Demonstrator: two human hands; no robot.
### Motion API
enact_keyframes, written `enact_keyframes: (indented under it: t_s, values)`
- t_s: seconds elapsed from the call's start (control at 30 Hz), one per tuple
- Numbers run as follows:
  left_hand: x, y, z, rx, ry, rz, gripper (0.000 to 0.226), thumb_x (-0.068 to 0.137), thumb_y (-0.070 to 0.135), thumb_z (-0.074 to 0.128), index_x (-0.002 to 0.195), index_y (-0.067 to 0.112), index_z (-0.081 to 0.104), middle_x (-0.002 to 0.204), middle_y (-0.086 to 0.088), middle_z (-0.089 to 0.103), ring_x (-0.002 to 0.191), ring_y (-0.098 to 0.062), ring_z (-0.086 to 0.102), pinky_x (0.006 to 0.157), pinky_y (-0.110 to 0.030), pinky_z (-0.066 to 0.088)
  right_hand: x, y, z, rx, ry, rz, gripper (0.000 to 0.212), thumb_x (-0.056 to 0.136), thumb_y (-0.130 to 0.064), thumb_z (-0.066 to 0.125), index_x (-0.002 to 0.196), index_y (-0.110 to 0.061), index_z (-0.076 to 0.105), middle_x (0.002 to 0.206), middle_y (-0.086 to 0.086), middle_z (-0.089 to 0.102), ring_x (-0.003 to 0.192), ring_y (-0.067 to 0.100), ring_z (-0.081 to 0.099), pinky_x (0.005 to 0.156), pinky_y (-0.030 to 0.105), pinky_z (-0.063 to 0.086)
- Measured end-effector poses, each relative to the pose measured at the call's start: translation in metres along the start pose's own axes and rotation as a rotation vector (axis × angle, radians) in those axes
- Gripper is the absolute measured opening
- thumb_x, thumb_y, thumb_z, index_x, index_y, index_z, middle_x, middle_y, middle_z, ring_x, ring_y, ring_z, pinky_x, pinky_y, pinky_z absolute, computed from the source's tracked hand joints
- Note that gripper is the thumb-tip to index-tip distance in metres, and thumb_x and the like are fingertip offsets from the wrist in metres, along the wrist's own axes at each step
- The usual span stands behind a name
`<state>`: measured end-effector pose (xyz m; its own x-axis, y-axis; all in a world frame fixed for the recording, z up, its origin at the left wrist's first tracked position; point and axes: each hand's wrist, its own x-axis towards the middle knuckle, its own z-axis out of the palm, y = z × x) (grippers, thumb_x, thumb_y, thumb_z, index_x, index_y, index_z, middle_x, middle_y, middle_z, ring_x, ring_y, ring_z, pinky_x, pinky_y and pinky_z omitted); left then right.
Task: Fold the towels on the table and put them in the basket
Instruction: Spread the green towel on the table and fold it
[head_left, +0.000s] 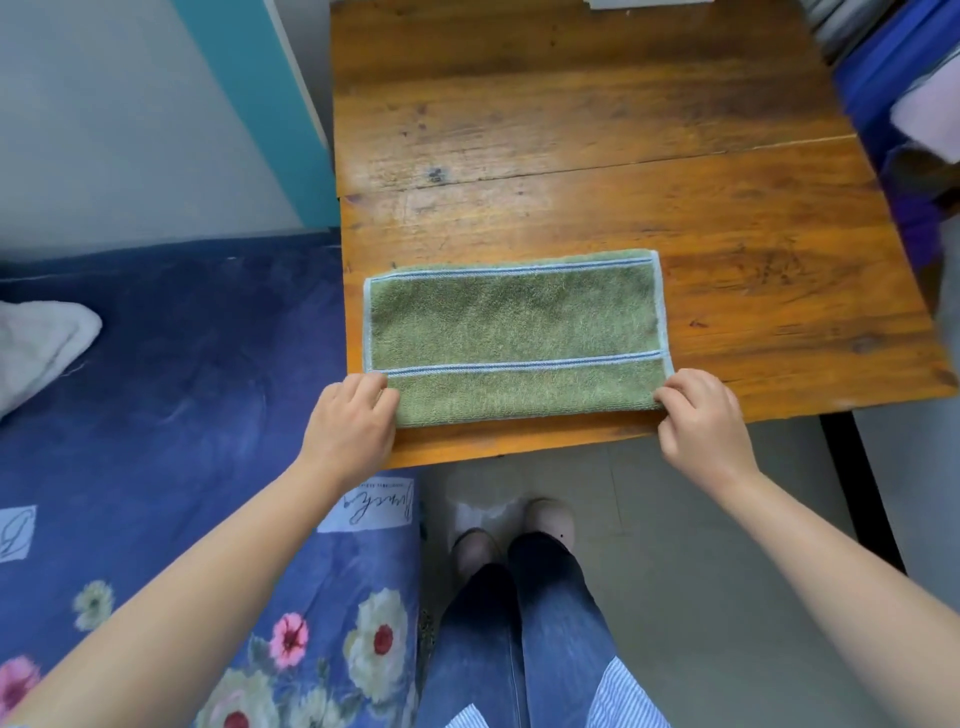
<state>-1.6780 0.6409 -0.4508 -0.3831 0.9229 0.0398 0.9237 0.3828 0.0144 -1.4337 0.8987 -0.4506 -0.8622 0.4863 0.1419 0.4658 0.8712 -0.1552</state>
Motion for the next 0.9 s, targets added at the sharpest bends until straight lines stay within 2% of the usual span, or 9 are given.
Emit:
enact_keyframes:
  t_s: [0.1,0.17,0.23,0.3,0.4,0.5,0.6,0.73,0.9]
  values:
    - [0.029,0.014,0.000,-0.068,-0.047,-0.047,0.036,0.069,0.013,0.034,0.090,0.002,0.061,0.094,-0.022,0.069,0.093,-0.035,0.062,0.064,-0.039,0.056,0.017,-0.016,0.003,0.041,0.041,-0.015,0.029,0.069,-0.008,0.036,0.069,0.004,0.064,0.076,0.017,0.064,0.078,0.034,0.063,0.070,0.039,0.051]
    - [0.055,0.024,-0.002,-0.123,-0.079,-0.128,0.044,0.073,0.012,0.034,0.097,-0.005,0.067,0.106,-0.025,0.067,0.101,-0.041,0.065,0.077,-0.049,0.054,0.039,-0.033,0.006,0.046,0.035,-0.030,0.032,0.070,-0.010,0.037,0.073,0.003,0.066,0.081,0.018,0.067,0.082,0.035,0.066,0.076,0.040,0.052]
    - [0.079,0.033,-0.003,-0.239,-0.095,-0.239,0.046,0.085,0.013,0.033,0.119,-0.007,0.057,0.130,-0.027,0.053,0.124,-0.042,0.048,0.100,-0.048,0.042,0.065,-0.054,0.010,0.037,-0.014,-0.046,0.035,0.070,-0.012,0.037,0.080,0.002,0.068,0.091,0.020,0.069,0.091,0.039,0.067,0.083,0.048,0.051]
    - [0.100,0.034,0.002,-0.288,-0.180,-0.324,0.048,0.098,0.020,0.028,0.143,0.002,0.029,0.154,-0.017,0.019,0.145,-0.030,0.013,0.118,-0.038,0.012,0.093,-0.074,0.016,0.028,-0.110,-0.054,0.042,0.072,-0.017,0.036,0.093,-0.001,0.069,0.105,0.020,0.068,0.102,0.041,0.063,0.086,0.059,0.045]
    - [0.113,0.026,0.017,-0.201,-0.267,-0.299,0.053,0.101,0.031,0.023,0.149,0.014,0.011,0.158,-0.008,0.000,0.147,-0.022,-0.005,0.118,-0.033,-0.003,0.122,-0.100,0.026,0.081,-0.323,-0.035,0.055,0.086,-0.030,0.024,0.131,-0.010,0.048,0.146,0.014,0.037,0.137,0.036,0.030,0.111,0.054,0.019]
    - [0.108,0.012,0.026,-0.156,-0.321,-0.309,0.066,0.089,0.055,0.005,0.149,0.027,0.011,0.158,-0.005,0.000,0.146,-0.025,-0.005,0.118,-0.037,-0.002,0.137,-0.101,0.040,0.020,-0.492,-0.055,0.051,0.098,-0.035,0.023,0.146,-0.023,0.013,0.157,-0.002,-0.002,0.145,0.022,-0.006,0.116,0.043,-0.006]
    - [0.103,0.005,0.025,-0.193,-0.338,-0.365,0.075,0.077,0.062,0.001,0.147,0.036,0.012,0.158,-0.011,-0.005,0.145,-0.032,-0.010,0.118,-0.040,-0.003,0.139,-0.083,0.046,-0.044,-0.544,-0.073,0.052,0.098,-0.043,0.018,0.146,-0.030,0.003,0.156,-0.007,-0.009,0.144,0.019,-0.012,0.115,0.042,-0.011]
    - [0.103,0.005,0.024,-0.214,-0.339,-0.442,0.080,0.072,0.068,0.000,0.145,0.039,0.015,0.156,-0.020,-0.008,0.143,-0.038,-0.011,0.117,-0.043,-0.005,0.135,-0.047,0.044,-0.025,-0.494,0.102,0.072,0.079,-0.055,-0.002,0.146,-0.030,0.003,0.157,-0.006,-0.005,0.144,0.018,-0.010,0.114,0.040,-0.012]
    - [0.108,0.007,0.023,-0.285,-0.319,-0.685,0.060,0.094,0.052,0.034,0.147,0.034,0.015,0.156,-0.019,-0.009,0.144,-0.037,-0.009,0.117,-0.045,-0.002,0.133,-0.015,0.039,0.048,-0.401,0.356,0.067,0.087,-0.051,0.011,0.147,-0.022,0.008,0.157,-0.002,0.000,0.145,0.020,-0.006,0.116,0.041,-0.006]
